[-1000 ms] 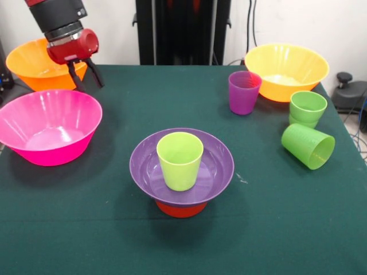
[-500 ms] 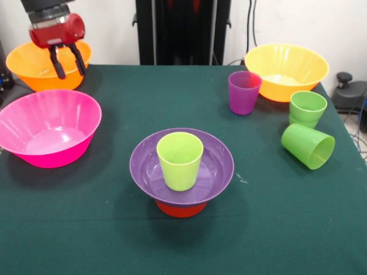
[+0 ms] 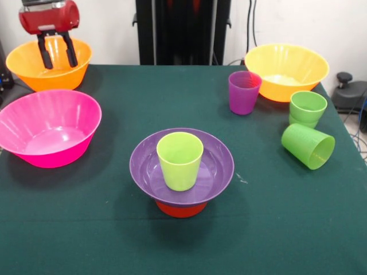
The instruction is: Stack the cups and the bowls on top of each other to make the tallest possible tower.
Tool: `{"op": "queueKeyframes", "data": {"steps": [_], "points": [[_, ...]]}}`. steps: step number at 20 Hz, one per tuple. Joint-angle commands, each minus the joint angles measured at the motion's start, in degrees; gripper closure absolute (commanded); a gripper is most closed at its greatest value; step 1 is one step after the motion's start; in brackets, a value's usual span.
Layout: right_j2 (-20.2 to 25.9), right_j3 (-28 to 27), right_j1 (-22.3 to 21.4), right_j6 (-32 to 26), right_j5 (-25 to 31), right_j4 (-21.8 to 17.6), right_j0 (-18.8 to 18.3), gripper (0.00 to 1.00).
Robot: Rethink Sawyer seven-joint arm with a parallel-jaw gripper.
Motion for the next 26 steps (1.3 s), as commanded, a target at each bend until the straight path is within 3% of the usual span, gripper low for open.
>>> {"op": "queueKeyframes", "data": {"steps": [1,4,7,17,22,26], "points": [[-6.86,1.67,1.81,3.78,-7.87,-7.9,7.32,0.0],[-9.29,1.5,0.8,4.42,-10.25,-9.46,8.92,0.0],[-11.42,-1.73,3.96,3.14,-12.61,-10.78,10.59,0.0],[-13.86,-2.47,4.86,2.27,-12.63,-7.6,12.08,0.0],[-9.09,0.08,1.68,-2.34,-5.67,-1.0,8.68,0.0],[-2.25,2.5,-3.62,-9.09,3.42,7.7,5.2,0.0]]}}
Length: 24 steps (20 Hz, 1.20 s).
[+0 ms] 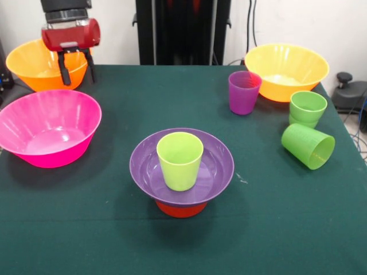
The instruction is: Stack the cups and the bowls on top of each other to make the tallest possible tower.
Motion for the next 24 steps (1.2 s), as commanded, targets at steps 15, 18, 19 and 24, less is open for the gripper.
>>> {"op": "queueKeyframes", "data": {"steps": [15,18,19,24], "points": [[10.2,1.87,-5.24,-11.07,23.05,12.75,-3.22,0.0],[7.8,1.57,-1.19,-10.59,20.13,9.64,-3.57,0.0],[7.41,1.41,-0.85,-10.66,20.21,9.17,-3.66,0.0],[5.38,-1.09,-3.59,-10.07,28.2,10.86,-2.97,0.0]]}}
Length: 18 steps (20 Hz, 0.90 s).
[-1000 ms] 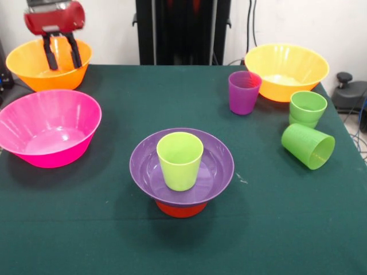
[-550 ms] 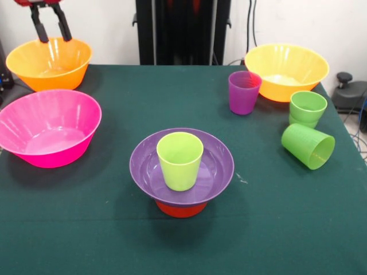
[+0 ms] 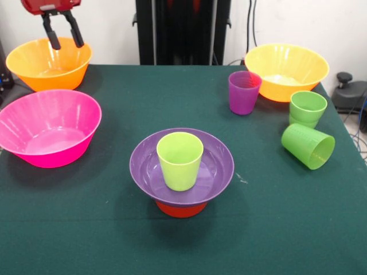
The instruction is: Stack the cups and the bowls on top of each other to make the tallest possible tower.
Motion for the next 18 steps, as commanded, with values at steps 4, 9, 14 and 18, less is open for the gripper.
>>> {"op": "queueKeyframes", "data": {"steps": [4,9,14,18], "points": [[-1.7,0.76,-1.32,-11.21,10.62,-1.17,0.72,0.0],[2.11,6.3,-10.91,-9.82,14.43,4.84,-1.49,0.0],[0.86,4.73,-15.18,-8.04,20.26,6.92,1.31,0.0],[-1.25,4.5,-15.22,-4.45,18.6,4.63,3.88,0.0]]}}
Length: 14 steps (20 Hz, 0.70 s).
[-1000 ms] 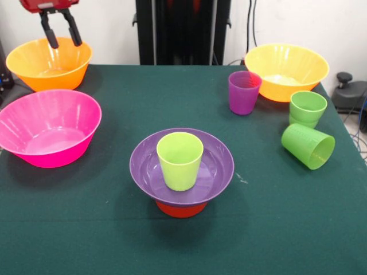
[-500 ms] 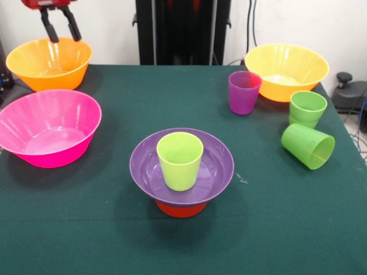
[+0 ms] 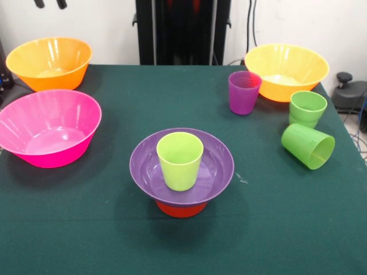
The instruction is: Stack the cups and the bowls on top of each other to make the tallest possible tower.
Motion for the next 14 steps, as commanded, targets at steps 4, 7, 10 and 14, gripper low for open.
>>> {"op": "queueKeyframes", "data": {"steps": [4,7,10,14], "points": [[-6.0,2.44,2.23,2.36,0.85,-5.28,10.78,0.0],[-10.36,5.15,4.11,8.69,-5.28,-6.92,14.89,0.0],[-12.7,6.87,5.08,10.66,-8.36,-6.53,17.16,0.0],[-14.11,6.2,4.73,7.25,-6.7,-4.3,18.02,0.0]]}}
